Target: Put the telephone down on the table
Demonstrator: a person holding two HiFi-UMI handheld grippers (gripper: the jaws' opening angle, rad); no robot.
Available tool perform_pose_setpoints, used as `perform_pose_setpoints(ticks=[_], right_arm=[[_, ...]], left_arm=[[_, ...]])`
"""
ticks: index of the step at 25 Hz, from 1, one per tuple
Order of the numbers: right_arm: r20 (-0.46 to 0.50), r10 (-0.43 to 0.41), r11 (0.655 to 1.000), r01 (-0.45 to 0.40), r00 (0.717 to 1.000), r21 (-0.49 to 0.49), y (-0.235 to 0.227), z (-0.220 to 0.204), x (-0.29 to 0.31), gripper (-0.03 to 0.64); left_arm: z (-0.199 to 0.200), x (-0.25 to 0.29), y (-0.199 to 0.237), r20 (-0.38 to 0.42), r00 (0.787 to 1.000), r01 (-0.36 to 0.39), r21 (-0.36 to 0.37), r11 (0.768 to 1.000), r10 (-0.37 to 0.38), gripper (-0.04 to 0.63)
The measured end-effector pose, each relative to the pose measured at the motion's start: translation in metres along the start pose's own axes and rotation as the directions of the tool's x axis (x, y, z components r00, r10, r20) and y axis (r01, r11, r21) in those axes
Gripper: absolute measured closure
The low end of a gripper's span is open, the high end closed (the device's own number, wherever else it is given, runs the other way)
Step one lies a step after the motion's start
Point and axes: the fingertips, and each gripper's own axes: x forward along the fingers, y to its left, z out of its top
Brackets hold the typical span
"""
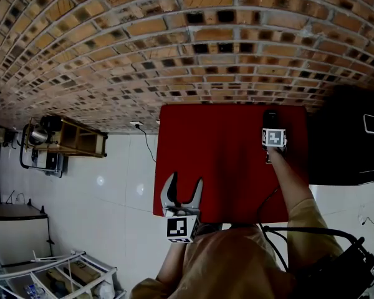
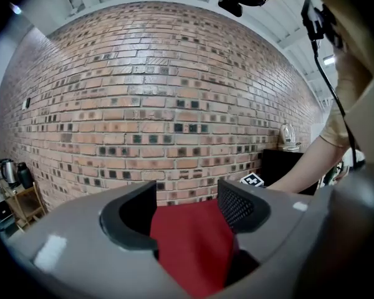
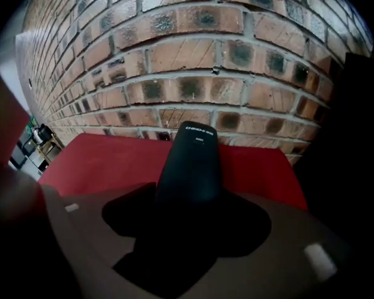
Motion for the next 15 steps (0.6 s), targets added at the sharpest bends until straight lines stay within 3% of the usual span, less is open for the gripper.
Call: perform_pose_setpoints(ticks=[9, 15], right_arm=[[-0.008, -0.007, 0.999, 0.006, 1.0, -0.038, -0.011, 0.013, 0.034, 0.321], [0.073, 0.03, 0.997, -0.024, 0.997, -0.078, 0.004, 0.041, 0.028, 0.319]], left_arm=[[-0.028, 0.006, 0.009, -0.044, 0.999, -0.006, 0.003, 1.0, 0.006, 0.302], [-0.032, 0.006, 0.013, -0.05, 0.999, -0.011, 0.002, 1.0, 0.011, 0.302]])
